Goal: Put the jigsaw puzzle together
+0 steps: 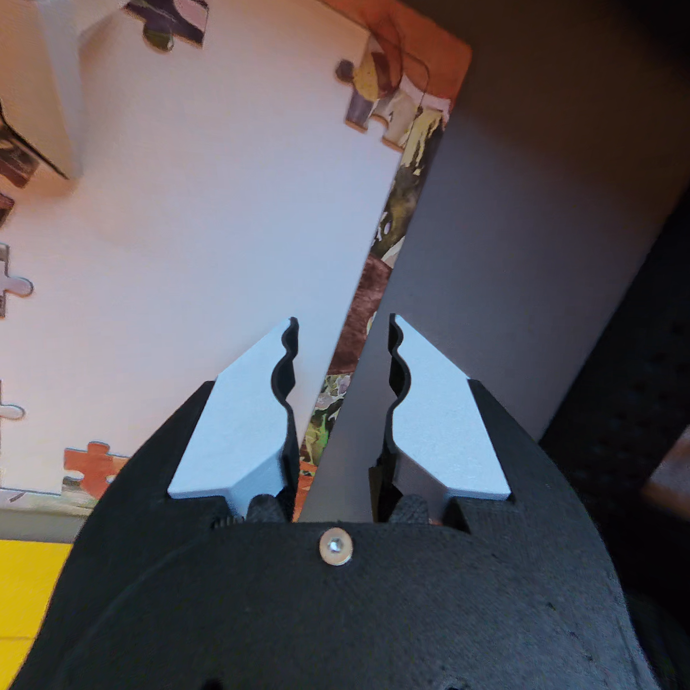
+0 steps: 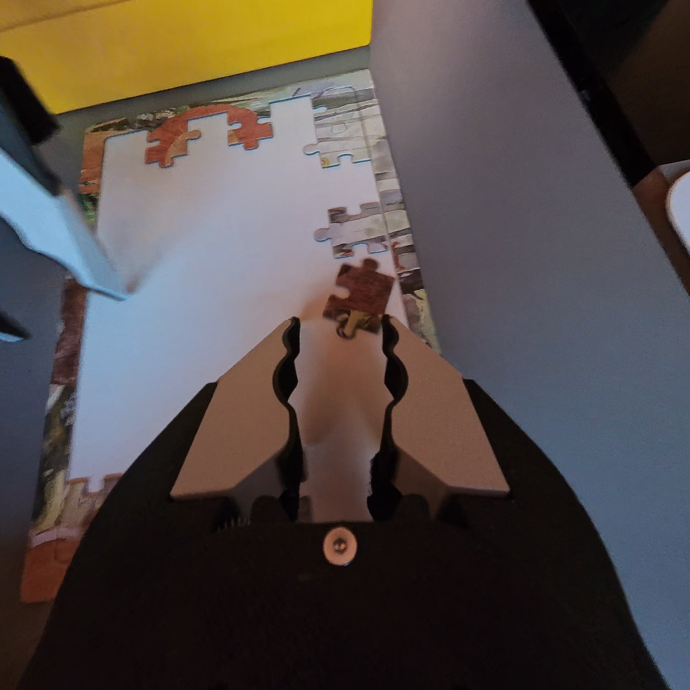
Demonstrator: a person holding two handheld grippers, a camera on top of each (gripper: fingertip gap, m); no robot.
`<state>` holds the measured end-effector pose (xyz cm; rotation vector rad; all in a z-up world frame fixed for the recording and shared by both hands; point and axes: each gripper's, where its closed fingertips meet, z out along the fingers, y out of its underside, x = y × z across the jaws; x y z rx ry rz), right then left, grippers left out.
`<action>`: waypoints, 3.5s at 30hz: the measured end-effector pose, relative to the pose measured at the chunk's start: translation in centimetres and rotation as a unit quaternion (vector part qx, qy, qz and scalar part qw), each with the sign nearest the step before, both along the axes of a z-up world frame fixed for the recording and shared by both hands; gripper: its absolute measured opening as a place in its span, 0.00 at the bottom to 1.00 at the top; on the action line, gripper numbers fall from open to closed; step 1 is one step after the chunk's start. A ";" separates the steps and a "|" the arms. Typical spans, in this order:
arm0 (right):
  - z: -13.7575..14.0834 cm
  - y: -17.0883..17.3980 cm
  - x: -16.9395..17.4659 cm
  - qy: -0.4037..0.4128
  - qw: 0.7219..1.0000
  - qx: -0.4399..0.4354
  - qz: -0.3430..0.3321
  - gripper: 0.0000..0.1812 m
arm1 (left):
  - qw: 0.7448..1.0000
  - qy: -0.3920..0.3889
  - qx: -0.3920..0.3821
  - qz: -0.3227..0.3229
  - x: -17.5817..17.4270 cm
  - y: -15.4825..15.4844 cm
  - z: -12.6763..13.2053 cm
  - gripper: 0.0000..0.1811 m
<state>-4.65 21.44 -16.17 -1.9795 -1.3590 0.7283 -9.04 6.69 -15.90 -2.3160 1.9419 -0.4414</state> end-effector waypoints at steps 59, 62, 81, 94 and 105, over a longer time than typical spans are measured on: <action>-0.2 -6.4 -4.4 -0.037 0.986 -0.019 0.160 0.13 | 0.992 0.098 -0.033 0.075 -5.7 0.7 -0.1 0.24; -0.2 -6.8 -4.7 -0.031 0.985 -0.021 0.170 0.13 | 0.991 0.103 -0.042 0.075 -6.0 0.4 -0.2 0.26; -0.2 -8.0 -5.7 -0.024 0.979 -0.005 0.203 0.16 | 0.979 0.172 -0.019 0.108 -8.7 1.5 -0.9 0.17; 0.2 -9.3 -6.6 -0.003 0.972 -0.001 0.235 0.14 | 0.980 0.166 -0.023 0.104 -8.4 1.4 -0.9 0.19; -0.3 -9.7 -6.1 -0.021 0.971 -0.024 0.237 0.12 | 0.981 0.165 -0.023 0.104 -8.3 1.4 -0.9 0.19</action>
